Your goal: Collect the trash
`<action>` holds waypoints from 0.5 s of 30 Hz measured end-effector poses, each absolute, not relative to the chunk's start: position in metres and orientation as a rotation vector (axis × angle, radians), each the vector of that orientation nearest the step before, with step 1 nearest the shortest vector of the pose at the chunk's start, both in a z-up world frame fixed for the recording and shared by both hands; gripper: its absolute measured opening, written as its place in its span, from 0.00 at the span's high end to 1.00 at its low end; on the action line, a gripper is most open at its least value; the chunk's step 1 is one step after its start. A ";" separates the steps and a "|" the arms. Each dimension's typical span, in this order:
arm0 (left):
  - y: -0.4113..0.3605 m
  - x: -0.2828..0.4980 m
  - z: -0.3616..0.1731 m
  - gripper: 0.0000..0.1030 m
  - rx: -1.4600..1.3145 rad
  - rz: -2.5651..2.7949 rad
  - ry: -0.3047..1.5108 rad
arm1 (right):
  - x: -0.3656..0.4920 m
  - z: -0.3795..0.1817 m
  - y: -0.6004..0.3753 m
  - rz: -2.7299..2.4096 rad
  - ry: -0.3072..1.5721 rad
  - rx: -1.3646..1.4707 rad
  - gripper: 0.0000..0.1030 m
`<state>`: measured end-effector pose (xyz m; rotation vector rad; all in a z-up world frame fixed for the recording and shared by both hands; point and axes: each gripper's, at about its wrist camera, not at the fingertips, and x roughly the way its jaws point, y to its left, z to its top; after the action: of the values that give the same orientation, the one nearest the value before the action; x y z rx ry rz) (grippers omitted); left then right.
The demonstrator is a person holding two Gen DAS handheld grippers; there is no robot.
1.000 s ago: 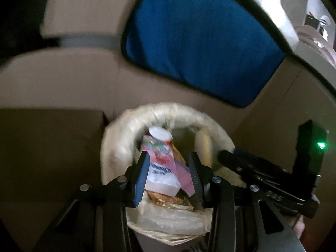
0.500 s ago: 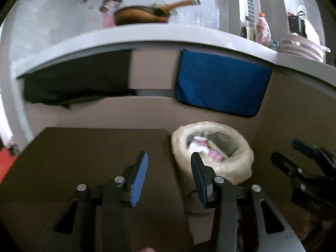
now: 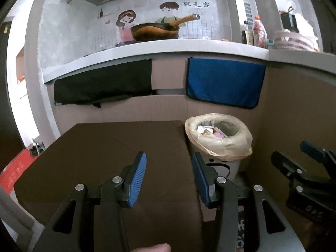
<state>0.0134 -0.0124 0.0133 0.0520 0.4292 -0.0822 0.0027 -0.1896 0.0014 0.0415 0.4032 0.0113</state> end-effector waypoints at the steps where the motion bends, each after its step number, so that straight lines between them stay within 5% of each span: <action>1: -0.009 0.010 0.016 0.55 0.041 -0.081 0.434 | -0.001 0.003 -0.187 0.018 0.397 0.046 0.18; 15: 0.008 -0.006 0.017 0.55 0.031 -0.026 0.457 | -0.013 0.005 -0.170 0.050 0.387 0.027 0.18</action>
<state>-0.0064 0.0075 0.0171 0.0313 0.4568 -0.0257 -0.0127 -0.1705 0.0055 0.0273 0.3873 0.0504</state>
